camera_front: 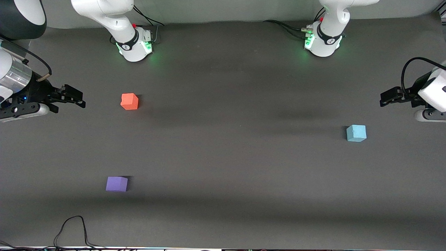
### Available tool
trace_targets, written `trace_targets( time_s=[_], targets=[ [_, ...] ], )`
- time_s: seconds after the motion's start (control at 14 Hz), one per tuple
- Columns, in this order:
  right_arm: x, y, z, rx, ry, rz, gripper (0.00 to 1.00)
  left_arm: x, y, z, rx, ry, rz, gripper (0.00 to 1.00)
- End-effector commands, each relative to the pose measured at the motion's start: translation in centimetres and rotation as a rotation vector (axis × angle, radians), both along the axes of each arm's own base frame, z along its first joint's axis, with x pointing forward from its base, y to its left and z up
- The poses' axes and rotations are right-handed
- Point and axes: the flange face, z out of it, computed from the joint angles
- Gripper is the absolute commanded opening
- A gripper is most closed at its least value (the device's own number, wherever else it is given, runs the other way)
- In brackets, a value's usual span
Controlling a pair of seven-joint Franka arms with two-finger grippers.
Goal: Place blue block between orange and purple blocks
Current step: 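Move the left gripper down toward the light blue block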
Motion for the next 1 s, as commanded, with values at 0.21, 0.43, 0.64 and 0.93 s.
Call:
trace_targets(
  time_s=[0.21,0.43,0.64,0.93],
  targets=[
    [-0.3,0.3,0.6,0.005,0.004,-0.015,1.00,-0.2,-0.5,0.3,-0.005,0.006,0.009,1.00],
    [-0.3,0.3,0.6,0.005,0.004,-0.013,1.00,-0.5,0.6,0.1,0.006,0.020,0.002,1.00],
    [-0.2,0.3,0.7,0.005,0.001,-0.016,1.00,-2.3,4.7,-0.4,0.000,0.015,-0.054,1.00],
    [-0.1,0.2,0.6,0.005,0.003,-0.016,1.00,-5.8,8.5,-1.2,-0.010,-0.010,-0.128,1.00]
  ],
)
